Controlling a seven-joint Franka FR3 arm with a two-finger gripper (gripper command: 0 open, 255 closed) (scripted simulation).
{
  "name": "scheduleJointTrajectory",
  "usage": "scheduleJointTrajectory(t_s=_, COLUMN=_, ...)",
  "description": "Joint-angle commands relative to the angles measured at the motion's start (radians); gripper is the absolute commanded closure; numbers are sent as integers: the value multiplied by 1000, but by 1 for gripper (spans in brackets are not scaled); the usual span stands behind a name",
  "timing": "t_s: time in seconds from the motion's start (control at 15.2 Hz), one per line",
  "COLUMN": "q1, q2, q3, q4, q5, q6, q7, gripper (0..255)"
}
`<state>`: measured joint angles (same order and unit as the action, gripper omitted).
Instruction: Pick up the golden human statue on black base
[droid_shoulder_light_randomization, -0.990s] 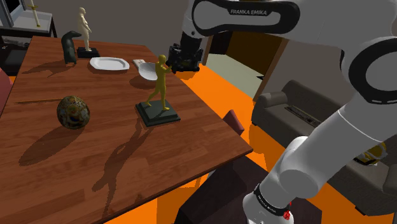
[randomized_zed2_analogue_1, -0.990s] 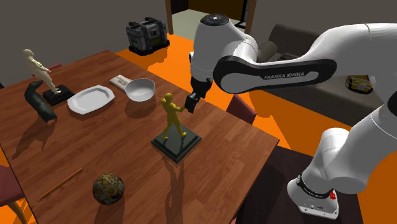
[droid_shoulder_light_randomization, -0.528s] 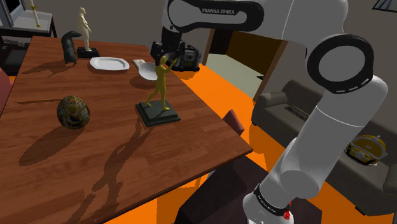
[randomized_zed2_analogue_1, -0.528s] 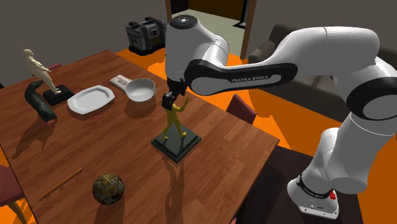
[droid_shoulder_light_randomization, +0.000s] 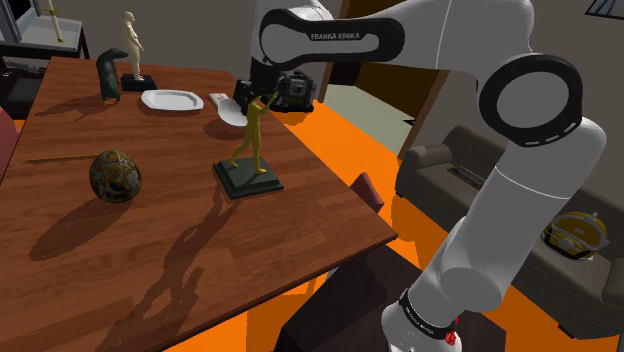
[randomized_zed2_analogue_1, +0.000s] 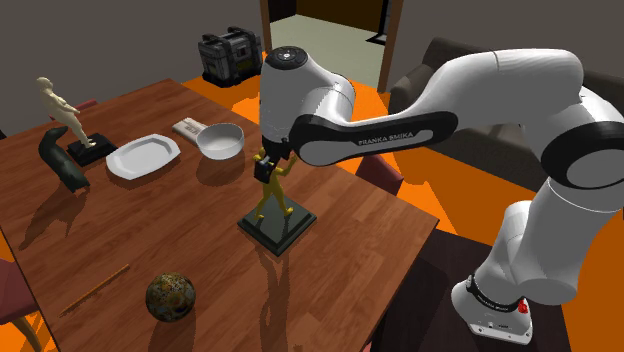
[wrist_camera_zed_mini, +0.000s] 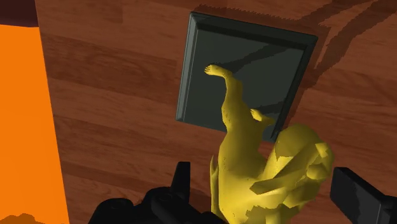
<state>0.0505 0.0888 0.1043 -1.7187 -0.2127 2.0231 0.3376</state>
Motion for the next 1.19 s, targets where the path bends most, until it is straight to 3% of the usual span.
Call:
scheduleJointTrajectory(t_s=0.0, q1=0, q2=-1, q3=0, q4=-6, q5=-1, q6=5, q7=2, gripper=255)
scheduleJointTrajectory(t_s=0.59, q1=0, q2=1, q3=0, q4=-4, q5=-1, q6=5, q7=1, gripper=255)
scheduleJointTrajectory(t_s=1.12, q1=3, q2=4, q3=2, q4=107, q5=7, q6=-101, q7=-18, gripper=255)
